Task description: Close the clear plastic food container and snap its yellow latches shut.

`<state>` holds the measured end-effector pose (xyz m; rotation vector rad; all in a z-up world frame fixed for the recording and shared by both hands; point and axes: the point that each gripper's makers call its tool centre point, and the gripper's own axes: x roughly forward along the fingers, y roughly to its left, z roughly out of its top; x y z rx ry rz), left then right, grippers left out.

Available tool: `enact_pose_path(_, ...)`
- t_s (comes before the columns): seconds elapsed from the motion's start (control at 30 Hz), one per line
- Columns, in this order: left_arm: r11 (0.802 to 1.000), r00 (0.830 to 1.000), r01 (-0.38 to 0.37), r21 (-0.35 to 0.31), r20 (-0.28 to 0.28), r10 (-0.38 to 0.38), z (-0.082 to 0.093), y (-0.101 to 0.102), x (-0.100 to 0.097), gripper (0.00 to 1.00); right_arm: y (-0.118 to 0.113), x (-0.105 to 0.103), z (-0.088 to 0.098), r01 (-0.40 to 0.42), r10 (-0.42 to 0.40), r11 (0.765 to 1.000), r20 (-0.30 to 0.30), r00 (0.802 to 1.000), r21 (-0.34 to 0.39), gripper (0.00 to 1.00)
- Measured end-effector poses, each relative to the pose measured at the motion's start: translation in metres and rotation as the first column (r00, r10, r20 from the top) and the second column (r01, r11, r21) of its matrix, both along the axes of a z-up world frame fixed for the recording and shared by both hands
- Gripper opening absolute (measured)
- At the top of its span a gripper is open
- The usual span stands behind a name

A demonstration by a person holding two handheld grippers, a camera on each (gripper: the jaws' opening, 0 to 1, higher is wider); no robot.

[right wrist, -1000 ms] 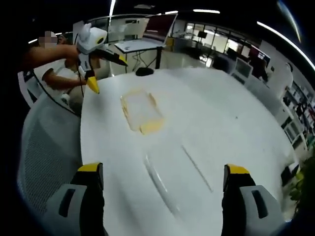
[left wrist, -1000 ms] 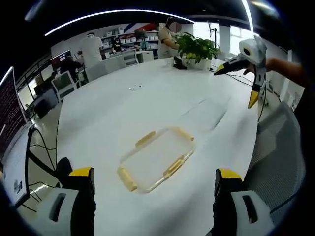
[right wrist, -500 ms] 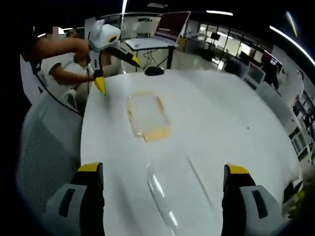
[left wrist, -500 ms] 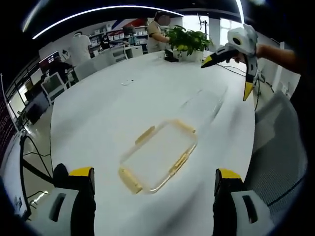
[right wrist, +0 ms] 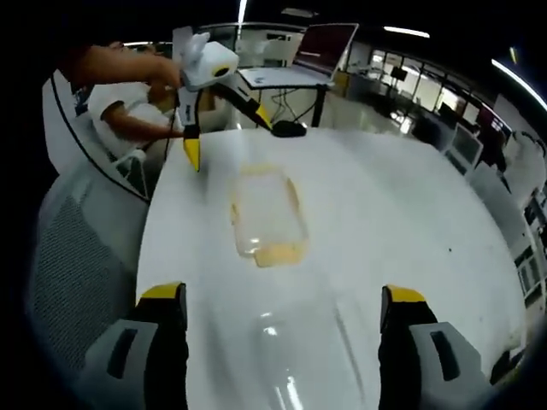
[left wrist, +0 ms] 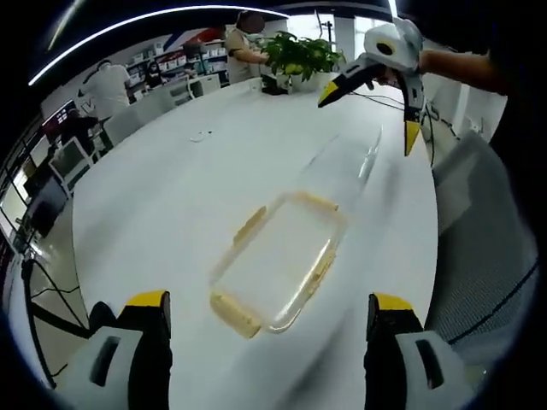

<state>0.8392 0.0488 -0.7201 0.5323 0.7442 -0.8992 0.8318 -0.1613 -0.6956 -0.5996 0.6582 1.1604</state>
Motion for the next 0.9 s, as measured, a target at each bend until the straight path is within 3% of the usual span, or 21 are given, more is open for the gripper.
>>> enact_pose_path(0.17, 0.998, 0.999, 0.052, 0.033, -0.015, -0.052, -0.008, 0.004, 0.003, 0.88, 0.007, 0.004, -0.005, -0.024, 0.024, 1.0, -0.003, 1.0, -0.006, 0.86)
enact_pose_path(0.57, 0.986, 0.988, 0.155, 0.063, -0.015, -0.154, -0.019, 0.013, 0.014, 0.72, 0.027, 0.012, -0.017, -0.067, 0.067, 0.998, -0.013, 0.998, -0.002, 0.72)
enact_pose_path(0.9, 0.963, 0.97, 0.242, 0.114, -0.039, -0.24, -0.033, 0.019, 0.018, 0.62, 0.035, 0.017, -0.034, -0.103, 0.102, 0.994, -0.028, 0.994, -0.044, 0.65)
